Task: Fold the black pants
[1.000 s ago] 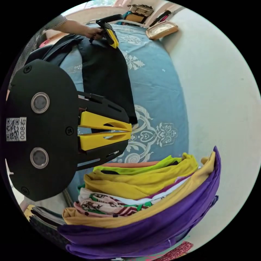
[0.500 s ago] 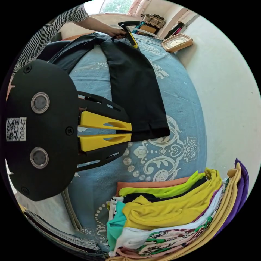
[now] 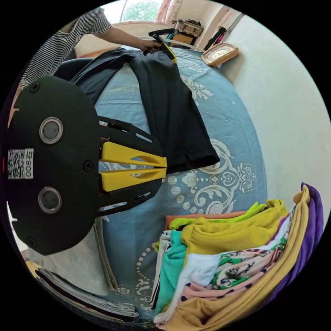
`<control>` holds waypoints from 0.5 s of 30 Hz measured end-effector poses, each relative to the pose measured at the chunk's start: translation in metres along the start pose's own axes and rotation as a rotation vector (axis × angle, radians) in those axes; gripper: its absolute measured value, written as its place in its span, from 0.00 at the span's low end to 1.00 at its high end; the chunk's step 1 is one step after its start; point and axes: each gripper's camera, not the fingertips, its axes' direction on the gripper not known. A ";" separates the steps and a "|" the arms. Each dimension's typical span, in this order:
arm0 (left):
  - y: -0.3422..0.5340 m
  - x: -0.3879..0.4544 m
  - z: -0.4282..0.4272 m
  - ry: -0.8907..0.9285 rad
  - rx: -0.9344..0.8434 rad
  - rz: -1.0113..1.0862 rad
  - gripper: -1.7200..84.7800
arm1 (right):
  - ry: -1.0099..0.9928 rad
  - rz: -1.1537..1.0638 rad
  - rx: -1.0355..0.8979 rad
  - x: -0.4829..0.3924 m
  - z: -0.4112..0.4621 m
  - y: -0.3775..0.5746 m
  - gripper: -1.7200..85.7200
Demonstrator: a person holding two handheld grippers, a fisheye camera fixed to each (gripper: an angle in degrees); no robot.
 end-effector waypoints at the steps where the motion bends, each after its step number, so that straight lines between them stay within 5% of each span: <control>1: 0.011 -0.002 -0.006 0.017 0.019 -0.011 0.02 | 0.007 0.007 0.017 -0.001 -0.003 0.002 0.02; 7: 0.083 -0.006 -0.017 0.070 0.004 -0.024 0.02 | -0.052 0.034 0.108 -0.006 -0.022 0.024 0.02; 15: 0.147 -0.021 0.010 0.046 -0.076 -0.050 0.02 | 0.009 -0.216 0.013 -0.098 0.030 -0.004 0.02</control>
